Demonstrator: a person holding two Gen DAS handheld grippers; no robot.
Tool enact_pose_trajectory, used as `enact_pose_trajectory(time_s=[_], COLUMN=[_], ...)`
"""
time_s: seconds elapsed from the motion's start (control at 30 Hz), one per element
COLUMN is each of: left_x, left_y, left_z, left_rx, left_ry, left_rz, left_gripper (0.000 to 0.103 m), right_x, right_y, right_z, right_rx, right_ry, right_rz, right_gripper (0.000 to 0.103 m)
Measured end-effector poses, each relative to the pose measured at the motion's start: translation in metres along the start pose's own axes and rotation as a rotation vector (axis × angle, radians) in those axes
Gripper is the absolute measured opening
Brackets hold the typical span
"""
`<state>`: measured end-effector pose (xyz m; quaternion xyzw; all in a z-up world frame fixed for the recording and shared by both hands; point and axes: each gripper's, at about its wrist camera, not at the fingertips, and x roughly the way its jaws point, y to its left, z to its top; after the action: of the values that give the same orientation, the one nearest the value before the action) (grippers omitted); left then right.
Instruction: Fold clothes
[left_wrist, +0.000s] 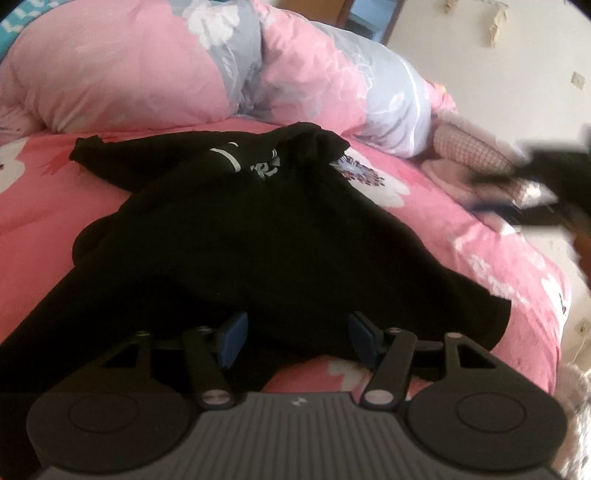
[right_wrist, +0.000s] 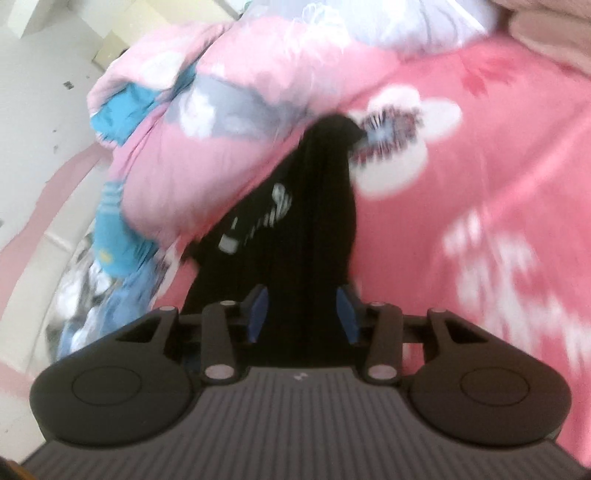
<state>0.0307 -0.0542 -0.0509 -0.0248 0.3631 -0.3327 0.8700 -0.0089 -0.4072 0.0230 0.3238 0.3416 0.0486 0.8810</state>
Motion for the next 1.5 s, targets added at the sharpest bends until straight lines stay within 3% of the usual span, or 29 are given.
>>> enact_pose_trajectory(time_s=[0.13,0.27,0.4,0.43,0.5,0.53,0.57,0.77,0.87,0.93,0.97,1.03,1.13,1.23,1.3,1.4,1.5], left_x=[-0.002,-0.002,0.000,0.000,0.000,0.000,0.000,-0.002,0.000,0.000,0.000,0.000,-0.002,-0.004,-0.005,-0.004,-0.005], left_y=[0.006,0.025,0.046,0.047,0.047,0.046,0.045,0.037,0.036,0.036,0.036,0.035,0.035,0.035,0.033,0.033,0.034], left_z=[0.005,0.013,0.016,0.015,0.015,0.015,0.013,0.009,0.011,0.012,0.013,0.016,0.015,0.013,0.011,0.008,0.005], left_rx=[-0.007,-0.064,-0.159,-0.164,-0.161,-0.156,-0.146,-0.089,-0.092,-0.098,-0.102,-0.111,-0.126,-0.140,-0.130,-0.100,-0.086], left_ry=[0.016,0.011,0.019,0.020,0.024,0.026,0.029,0.036,0.040,0.045,0.048,0.057,0.061,0.063,0.058,0.051,0.042], left_rz=[-0.023,-0.036,-0.069,-0.072,-0.070,-0.067,-0.061,-0.032,-0.029,-0.027,-0.026,-0.021,-0.017,-0.012,-0.010,-0.012,-0.015], left_gripper=[0.062,0.062,0.062,0.062,0.062,0.062,0.062,0.062,0.062,0.062,0.062,0.062,0.062,0.062,0.064,0.064,0.064], right_x=[0.083,0.132,0.181,0.193,0.218,0.230,0.236,0.231,0.228,0.224,0.219,0.203,0.171,0.152,0.156,0.193,0.246], right_y=[0.005,0.009,0.014,0.015,0.017,0.018,0.016,-0.015,-0.031,-0.037,-0.034,-0.018,0.018,0.069,0.110,0.167,0.209], right_z=[0.049,0.066,0.084,0.088,0.097,0.102,0.105,0.124,0.133,0.138,0.138,0.137,0.131,0.117,0.101,0.068,0.030], right_rx=[-0.072,-0.166,-0.259,-0.283,-0.330,-0.353,-0.351,-0.157,-0.060,-0.008,-0.006,-0.044,-0.176,-0.332,-0.459,-0.645,-0.805], right_ry=[0.022,0.040,0.059,0.063,0.072,0.077,0.075,0.023,-0.003,-0.015,-0.013,-0.015,-0.054,-0.052,0.004,0.148,0.250], right_rz=[-0.080,-0.142,-0.203,-0.218,-0.249,-0.264,-0.274,-0.290,-0.298,-0.309,-0.327,-0.404,-0.431,-0.313,-0.194,-0.080,-0.076], right_gripper=[0.047,0.068,0.071,0.069,0.026,0.012,0.007,0.007,0.019,0.021,0.028,0.042,0.045,0.050,0.061,0.064,0.064])
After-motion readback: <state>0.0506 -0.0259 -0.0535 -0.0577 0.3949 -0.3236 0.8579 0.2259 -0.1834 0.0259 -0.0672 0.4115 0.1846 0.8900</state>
